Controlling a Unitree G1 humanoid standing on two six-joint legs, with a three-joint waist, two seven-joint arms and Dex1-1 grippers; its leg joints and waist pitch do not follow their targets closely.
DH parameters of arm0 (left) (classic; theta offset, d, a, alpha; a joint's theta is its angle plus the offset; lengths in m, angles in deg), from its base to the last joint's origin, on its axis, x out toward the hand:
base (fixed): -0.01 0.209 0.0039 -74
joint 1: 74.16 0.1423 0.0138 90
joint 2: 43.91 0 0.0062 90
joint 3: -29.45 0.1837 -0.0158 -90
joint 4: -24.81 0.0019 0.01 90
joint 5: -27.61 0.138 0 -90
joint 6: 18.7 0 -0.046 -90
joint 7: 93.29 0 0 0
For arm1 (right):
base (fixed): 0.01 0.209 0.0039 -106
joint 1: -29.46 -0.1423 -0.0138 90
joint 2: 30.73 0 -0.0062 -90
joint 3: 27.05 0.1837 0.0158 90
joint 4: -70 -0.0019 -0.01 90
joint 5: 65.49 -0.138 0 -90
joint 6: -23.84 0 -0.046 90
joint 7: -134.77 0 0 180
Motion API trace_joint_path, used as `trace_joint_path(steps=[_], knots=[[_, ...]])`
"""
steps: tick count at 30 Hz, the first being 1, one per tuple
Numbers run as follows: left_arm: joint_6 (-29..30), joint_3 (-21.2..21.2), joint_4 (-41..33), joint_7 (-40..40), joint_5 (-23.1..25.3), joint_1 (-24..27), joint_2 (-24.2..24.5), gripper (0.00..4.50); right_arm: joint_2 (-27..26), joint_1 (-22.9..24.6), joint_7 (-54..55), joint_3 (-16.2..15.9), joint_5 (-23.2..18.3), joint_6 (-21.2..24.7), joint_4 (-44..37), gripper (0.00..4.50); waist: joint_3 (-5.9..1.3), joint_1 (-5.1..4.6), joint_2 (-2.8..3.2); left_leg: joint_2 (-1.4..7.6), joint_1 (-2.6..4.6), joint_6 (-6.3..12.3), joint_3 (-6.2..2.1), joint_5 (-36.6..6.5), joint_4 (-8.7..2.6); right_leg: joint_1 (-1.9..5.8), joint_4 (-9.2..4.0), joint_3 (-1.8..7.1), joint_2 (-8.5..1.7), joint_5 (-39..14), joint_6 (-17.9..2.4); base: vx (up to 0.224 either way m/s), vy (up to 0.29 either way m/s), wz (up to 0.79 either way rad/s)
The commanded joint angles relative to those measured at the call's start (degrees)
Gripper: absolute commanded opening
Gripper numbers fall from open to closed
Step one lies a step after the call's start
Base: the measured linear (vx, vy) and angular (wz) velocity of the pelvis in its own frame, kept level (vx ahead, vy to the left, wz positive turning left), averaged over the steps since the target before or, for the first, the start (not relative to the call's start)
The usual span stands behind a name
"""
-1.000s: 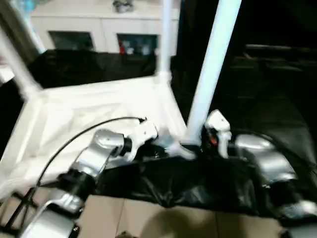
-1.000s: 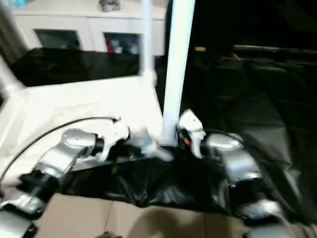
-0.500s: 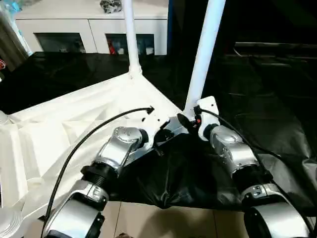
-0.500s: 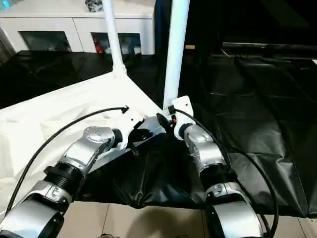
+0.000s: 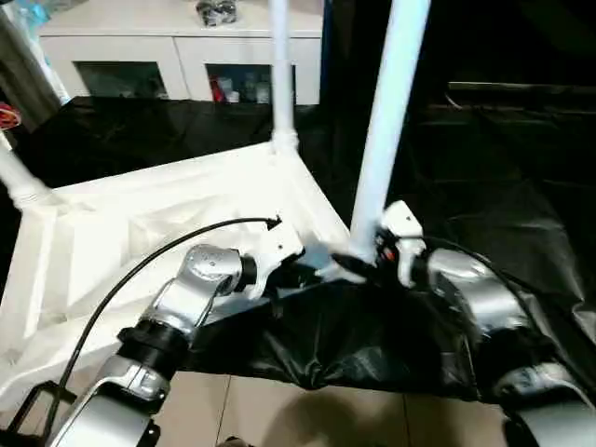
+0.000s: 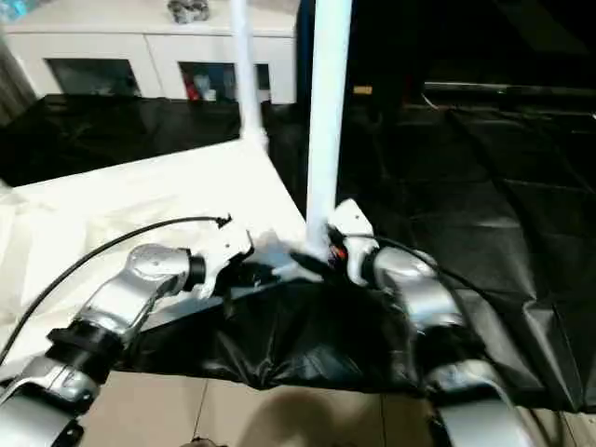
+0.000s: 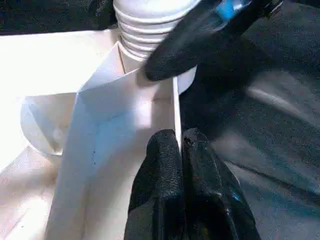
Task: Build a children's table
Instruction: Rotate leg to tighten
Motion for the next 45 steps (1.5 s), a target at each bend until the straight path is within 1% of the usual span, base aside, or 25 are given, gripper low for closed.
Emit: trace_joint_path(steps=[1, 4, 7, 10, 13, 14, 15, 21, 24, 25, 26, 28, 29, 30, 31, 32, 33, 34, 35, 36, 37, 38, 40, 42, 45], knots=[[-2.6, 0.3, -3.6, -4.3, -2.2, -0.4, 0.2, 0.0, 1.8, 0.9, -5.8, -1.8, -1.9, 1.2, -4.1, 3.6, -4.6, 0.23, -0.77, 1.97, 0.72, 5.0, -0.21, -11.8, -3.76, 3.69, -3.91, 2.59, -2.98, -13.4, -12.6, 0.0, 0.0, 0.0], [-2.8, 0.3, -3.9, -6.2, -2.5, -0.3, 1.0, 0.0, 3.4, 1.9, -9.7, -2.7, -2.7, 2.2, -6.5, 3.6, -4.62, 0.79, -0.74, 1.97, 0.75, 5.34, -0.12, -11.3, -3.67, 3.51, -3.86, 2.65, -3.0, -13.2, -12.8, 0.0, 0.0, 0.0], [-2.8, 0.6, -4.2, -8.9, -3.1, -0.2, 2.2, 0.0, 4.9, 3.0, -13.7, -3.7, -3.0, 3.4, -9.0, 3.6, -4.63, 1.04, -0.75, 1.96, 0.73, 4.94, -0.23, -11.2, -3.74, 3.53, -3.87, 2.58, -3.02, -14.0, -12.4, 0.0, 0.0, 0.0], [-2.1, 1.3, -4.8, -11.3, -3.6, 0.0, 3.2, 0.0, 5.8, 3.7, -16.0, -4.7, -3.3, 4.6, -10.8, 3.27, -4.61, 1.16, -0.81, 1.98, 0.72, 4.82, -0.23, -11.4, -3.79, 3.55, -3.88, 2.61, -3.06, -14.4, -12.2, 0.0, 0.0, 0.0], [-1.7, 1.5, -5.2, -12.3, -3.6, 0.3, 3.5, 0.0, 6.2, 4.2, -16.8, -5.2, -3.6, 5.3, -11.6, 3.24, -4.59, 1.13, -0.78, 1.96, 0.74, 4.51, -0.24, -11.7, -3.8, 3.49, -3.97, 2.6, -3.06, -15.0, -12.2, 0.0, 0.0, 0.0], [-1.6, 1.6, -5.4, -12.8, -3.7, 0.5, 3.6, 0.0, 6.3, 4.3, -17.0, -5.3, -3.8, 5.6, -12.0, 3.05, -4.56, 1.11, -0.78, 1.99, 0.79, 4.38, -0.27, -11.8, -3.87, 3.5, -3.97, 2.6, -3.05, -15.3, -12.1, 0.0, 0.0, 0.0], [-1.6, 1.6, -5.5, -13.1, -3.7, 0.6, 3.6, 0.0, 6.3, 4.5, -17.2, -5.4, -3.9, 6.0, -12.4, 2.87, -4.6, 1.13, -0.78, 2.0, 0.76, 4.32, -0.28, -11.7, -3.84, 3.54, -3.96, 2.63, -3.1, -15.3, -12.0, 0.0, 0.0, 0.0], [-2.2, 0.9, -3.9, -9.8, -2.8, 0.2, 2.3, 0.0, 5.0, 5.5, -15.3, -5.2, -3.2, 6.5, -13.0, 2.75, -4.6, 1.09, -0.78, 1.95, 0.79, 4.07, -0.26, -11.6, -3.81, 3.46, -4.03, 2.61, -3.03, -15.3, -11.9, 0.0, 0.0, 0.0], [-1.3, -0.5, -1.8, -4.2, -1.8, -1.2, 0.2, 0.0, 1.8, 5.0, -8.2, -3.8, -1.8, 6.0, -10.1, 2.74, -4.51, 0.92, -0.92, 1.81, 0.73, 3.53, -0.28, -11.8, -3.85, 3.46, -4.21, 2.61, -3.07, -16.4, -11.4, 0.0, 0.0, 0.0], [-1.0, -0.9, -1.2, -2.7, -1.7, -1.6, -0.3, 0.0, 0.9, 4.7, -6.2, -3.4, -1.3, 5.8, -9.1, 2.74, -4.46, 0.69, -0.9, 1.68, 0.68, 3.13, -0.34, -12.1, -3.94, 3.51, -4.39, 2.51, -3.09, -17.7, -10.9, 0.0, 0.0, 0.0], [-0.4, -2.0, 0.1, 0.6, -1.5, -2.6, -1.7, 0.0, -1.3, 3.5, 0.3, -2.4, 0.2, 4.9, -5.9, 2.74, -4.44, 0.41, -0.84, 1.59, 0.91, 2.44, -0.29, -12.6, -3.91, 3.21, -4.55, 2.5, -3.1, -19.2, -10.6, 0.0, 0.0, 0.0], [0.0, -2.6, 1.3, 3.7, -0.7, -3.5, -2.9, 0.0, -3.7, 2.0, 7.9, -1.0, 1.6, 3.7, -2.0, 2.74, -4.43, -0.11, -0.84, 1.43, 0.66, 1.41, -0.54, -13.1, -4.08, 3.55, -4.6, 2.3, -3.18, -20.8, -9.8, 0.0, 0.0, 0.0], [0.0, -2.5, 1.5, 4.7, -0.2, -3.8, -3.1, 0.0, -4.6, 1.4, 10.6, -0.3, 2.0, 3.2, -0.6, 2.74, -4.39, -0.53, -0.9, 1.45, 0.74, 1.26, -0.58, -13.9, -4.13, 3.5, -4.75, 2.28, -3.17, -21.3, -9.5, 0.0, 0.0, 0.0], [0.4, -2.8, 2.2, 6.9, 0.2, -4.4, -3.9, 0.0, -6.1, 0.4, 14.5, 0.6, 2.1, 3.3, 1.5, 2.74, -4.4, -0.59, -0.73, 1.45, 0.94, 1.35, -0.54, -14.2, -4.1, 3.37, -4.89, 2.35, -3.15, -21.3, -9.5, 0.0, 0.0, 0.0], [1.2, -3.3, 3.1, 10.5, 0.9, -5.3, -5.2, 0.0, -7.9, -0.8, 19.2, 1.8, 2.0, 3.5, 4.1, 2.74, -4.37, -1.03, -0.67, 1.33, 0.75, 1.59, -0.53, -14.2, -4.05, 3.47, -4.9, 2.38, -3.11, -20.9, -9.7, 0.0, 0.0, 0.0], [2.1, -4.0, 4.4, 14.9, 1.5, -6.3, -7.1, 0.0, -10.2, -2.3, 24.6, 3.2, 2.0, 3.7, 6.8, 2.74, -4.43, -1.22, -0.6, 1.28, 0.83, 1.5, -0.43, -13.8, -3.98, 3.29, -4.92, 2.39, -3.03, -20.5, -9.8, 0.0, 0.0, 0.0], [2.4, -4.2, 4.8, 16.2, 1.6, -6.6, -7.7, 0.0, -11.0, -2.8, 26.1, 3.7, 2.0, 3.7, 7.5, 2.74, -4.5, -1.18, -0.46, 1.32, 1.02, 1.33, -0.46, -13.5, -3.93, 3.21, -4.85, 2.41, -3.04, -20.1, -10.0, 0.0, 0.0, 0.0], [2.6, -4.5, 5.1, 17.3, 1.6, -6.9, -8.3, 0.0, -11.7, -3.2, 27.5, 4.1, 2.0, 3.6, 8.2, 2.73, -4.62, -1.24, -0.51, 1.36, 0.89, 1.36, -0.52, -12.8, -3.94, 3.39, -4.64, 2.37, -3.03, -18.6, -10.5, 0.0, 0.0, 0.0], [2.6, -4.5, 5.1, 17.3, 1.6, -6.9, -8.3, 0.0, -11.7, -3.2, 27.5, 4.1, 2.0, 3.6, 8.2, 2.73, -4.71, -1.05, -0.54, 1.41, 0.78, 1.84, -0.49, -11.9, -3.91, 3.55, -4.47, 2.38, -3.0, -16.5, -10.8, 0.0, 0.0, 0.0], [2.5, -5.0, 5.8, 19.4, 1.9, -7.2, -9.5, 0.0, -13.1, -4.1, 29.8, 4.7, 2.5, 2.6, 9.6, 2.73, -4.8, -0.95, -0.34, 1.43, 0.73, 2.2, -0.51, -11.4, -3.87, 3.6, -4.28, 2.39, -2.97, -15.1, -11.2, 0.0, 0.0, 0.0], [2.3, -5.2, 6.1, 20.5, 1.9, -7.4, -10.3, 0.0, -14.1, -4.7, 30.9, 5.0, 2.8, 1.5, 10.6, 2.73, -4.98, -1.02, -0.45, 1.46, 0.72, 2.73, -0.39, -10.2, -3.72, 3.49, -3.98, 2.52, -3.0, -12.1, -12.1, 0.0, 0.0, 0.0], [2.0, -5.1, 6.1, 20.7, 2.0, -7.3, -10.8, 0.0, -14.9, -5.0, 30.8, 5.2, 2.5, 0.5, 11.0, 2.73, -5.08, -0.9, -0.51, 1.34, 0.59, 3.36, -0.35, -9.3, -3.63, 3.76, -3.82, 2.47, -3.02, -10.3, -12.6, 0.0, 0.0, 0.0], [1.3, -4.5, 5.9, 20.3, 2.0, -6.9, -11.2, 0.0, -15.6, -5.3, 29.8, 5.4, 1.8, -0.4, 11.3, 3.29, -5.13, -0.75, -0.5, 1.34, 0.5, 4.58, -0.27, -8.2, -3.53, 3.89, -3.6, 2.46, -3.05, -8.4, -13.3, 0.0, 0.0, 0.0], [0.4, -3.7, 5.1, 18.4, 1.9, -6.2, -11.1, 0.0, -15.3, -5.2, 27.5, 5.2, 1.1, -0.4, 10.7, 3.46, -5.06, -0.73, -0.54, 1.38, 0.49, 5.38, -0.26, -8.1, -3.54, 3.93, -3.6, 2.4, -3.01, -8.1, -13.6, 0.0, 0.0, 0.0], [-0.8, -2.6, 3.6, 14.9, 1.5, -5.0, -10.1, 0.0, -13.7, -4.8, 23.9, 4.3, 1.3, -1.1, 9.7, 3.72, -4.94, -0.71, -0.51, 1.47, 0.57, 5.3, -0.27, -9.5, -3.6, 3.94, -3.79, 2.39, -3.1, -10.3, -13.4, 0.0, 0.0, 0.0]])
